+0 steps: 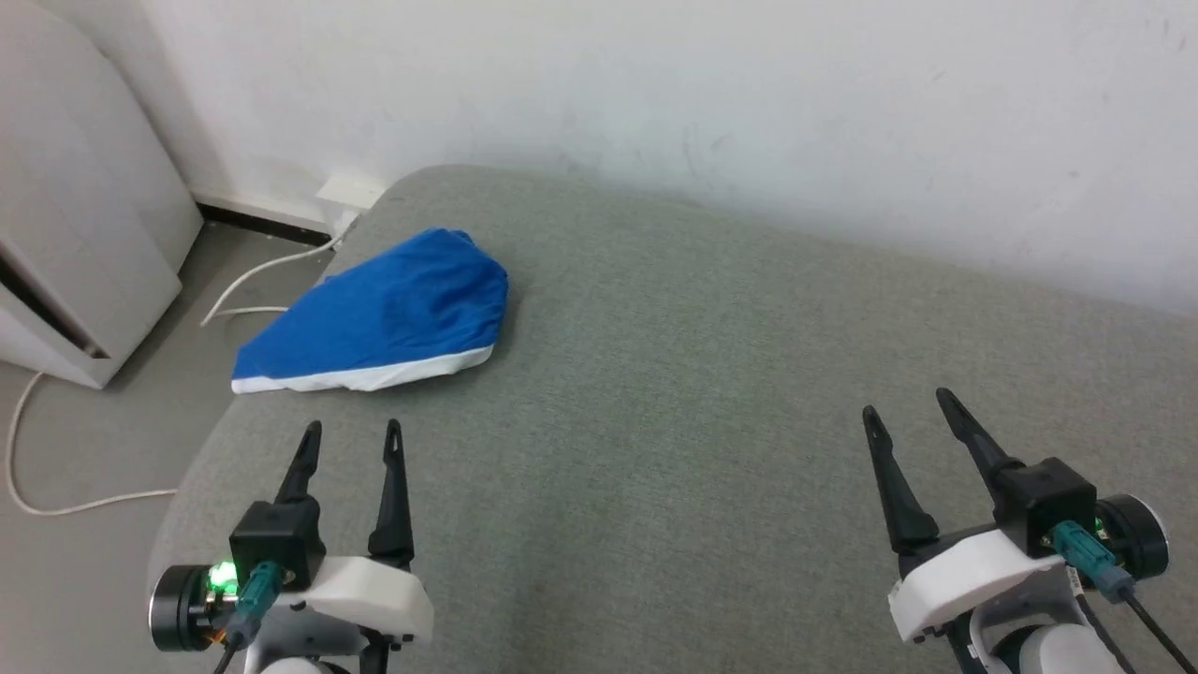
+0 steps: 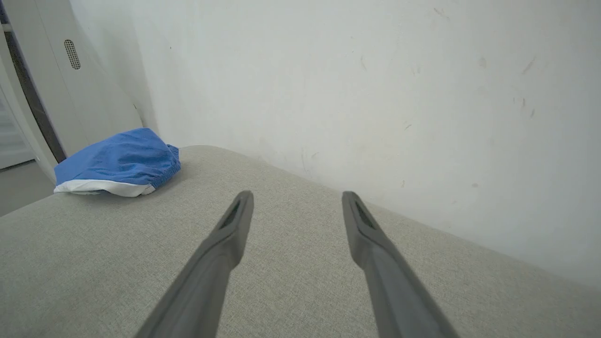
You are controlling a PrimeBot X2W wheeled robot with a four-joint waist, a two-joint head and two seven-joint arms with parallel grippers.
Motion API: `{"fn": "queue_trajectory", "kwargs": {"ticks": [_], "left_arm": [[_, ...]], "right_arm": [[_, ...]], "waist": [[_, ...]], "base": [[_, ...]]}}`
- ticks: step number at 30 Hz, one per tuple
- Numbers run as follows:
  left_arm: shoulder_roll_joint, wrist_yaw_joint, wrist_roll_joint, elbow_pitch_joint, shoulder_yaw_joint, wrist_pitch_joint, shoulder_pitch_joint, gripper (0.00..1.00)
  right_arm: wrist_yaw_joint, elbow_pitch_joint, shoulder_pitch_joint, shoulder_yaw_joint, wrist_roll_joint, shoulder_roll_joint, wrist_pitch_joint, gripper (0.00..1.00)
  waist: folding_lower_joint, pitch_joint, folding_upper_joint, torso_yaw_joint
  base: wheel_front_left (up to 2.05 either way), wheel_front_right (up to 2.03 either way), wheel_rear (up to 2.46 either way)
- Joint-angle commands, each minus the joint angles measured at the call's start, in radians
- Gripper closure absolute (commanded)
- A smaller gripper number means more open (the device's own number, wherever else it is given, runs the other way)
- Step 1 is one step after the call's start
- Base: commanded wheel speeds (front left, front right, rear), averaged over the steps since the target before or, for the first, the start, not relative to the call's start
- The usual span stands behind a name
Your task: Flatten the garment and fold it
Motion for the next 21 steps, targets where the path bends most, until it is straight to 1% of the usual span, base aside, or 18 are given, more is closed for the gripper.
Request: {"fn": "queue_trajectory", "kwargs": {"ticks": [1,21], "left_arm": [[0.006,0.010,-0.012,0.000,-0.004,-0.012,0.015,0.00],[0.016,0.047,-0.060,0.007,-0.022,-0.053,0.020,0.00]], "right_arm": [[-0.001,0.005,-0.012,0.003,0.004,0.002,-0.008,0.00],[-0.001,0.009,-0.022,0.012,0.001,0.002,-0.028,0.00]], "waist": [[-0.0001,-0.002,0.0000,0.013],[-0.0001,0.001,0.0000,0.114]], "base": [[0.00,0.00,0.00],[0.00,0.00,0.00]]}}
